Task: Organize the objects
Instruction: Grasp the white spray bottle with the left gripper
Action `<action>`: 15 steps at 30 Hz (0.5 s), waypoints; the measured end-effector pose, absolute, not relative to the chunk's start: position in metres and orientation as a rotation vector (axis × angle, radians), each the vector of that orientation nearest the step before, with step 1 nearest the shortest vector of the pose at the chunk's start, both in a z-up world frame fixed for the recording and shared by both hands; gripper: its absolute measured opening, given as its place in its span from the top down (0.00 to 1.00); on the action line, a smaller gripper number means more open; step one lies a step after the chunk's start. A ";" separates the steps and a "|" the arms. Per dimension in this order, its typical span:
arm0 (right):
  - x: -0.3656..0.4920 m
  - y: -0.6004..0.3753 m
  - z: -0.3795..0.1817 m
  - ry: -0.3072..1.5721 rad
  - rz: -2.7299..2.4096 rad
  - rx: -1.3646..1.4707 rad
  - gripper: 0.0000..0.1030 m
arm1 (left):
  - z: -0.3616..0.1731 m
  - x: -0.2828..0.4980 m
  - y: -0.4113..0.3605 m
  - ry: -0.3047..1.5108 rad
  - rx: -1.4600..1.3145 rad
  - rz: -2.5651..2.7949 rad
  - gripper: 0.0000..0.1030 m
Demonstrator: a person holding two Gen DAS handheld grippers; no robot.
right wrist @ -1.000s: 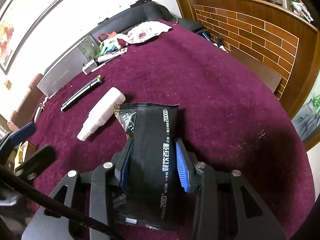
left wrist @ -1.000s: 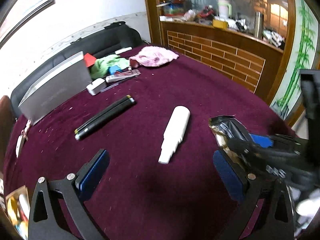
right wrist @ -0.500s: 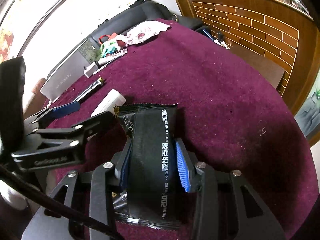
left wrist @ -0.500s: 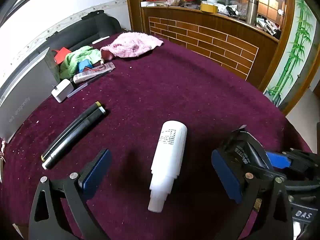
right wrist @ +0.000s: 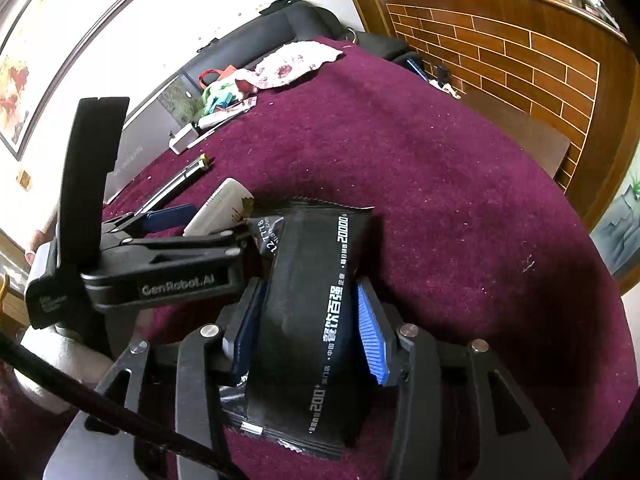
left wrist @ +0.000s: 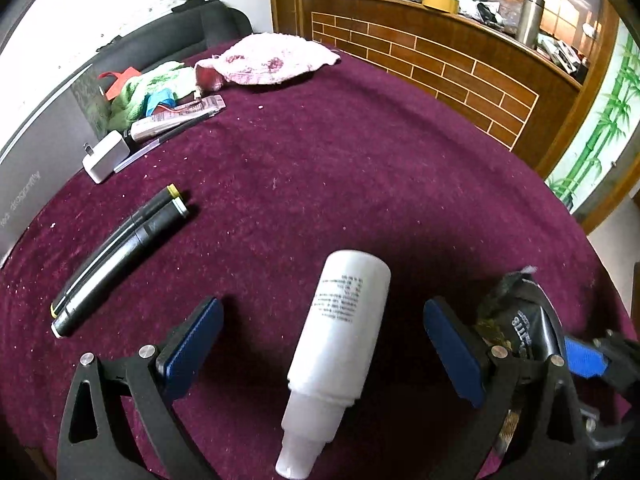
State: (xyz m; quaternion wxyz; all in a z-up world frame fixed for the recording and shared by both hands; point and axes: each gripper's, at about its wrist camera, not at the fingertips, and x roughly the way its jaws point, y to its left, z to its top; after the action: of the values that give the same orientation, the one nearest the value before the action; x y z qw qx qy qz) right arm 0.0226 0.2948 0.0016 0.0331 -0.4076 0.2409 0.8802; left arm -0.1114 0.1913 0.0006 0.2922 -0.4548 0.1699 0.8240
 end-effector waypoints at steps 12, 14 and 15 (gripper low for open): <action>0.022 0.290 0.003 0.697 2.726 -1.256 0.49 | 0.013 -0.089 0.198 0.443 -1.186 2.161 0.76; 0.022 0.290 0.003 0.691 2.728 -1.256 0.49 | 0.014 -0.086 0.195 0.433 -1.201 2.150 0.76; 0.021 0.289 0.003 0.687 2.729 -1.259 0.49 | 0.014 -0.084 0.192 0.419 -1.216 2.150 0.76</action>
State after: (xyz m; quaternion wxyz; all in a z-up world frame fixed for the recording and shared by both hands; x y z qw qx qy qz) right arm 0.0211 0.2893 0.0029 0.0295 -0.4082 0.2228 0.8848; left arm -0.0841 0.1918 0.0142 0.3128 -0.4609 0.1589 0.8152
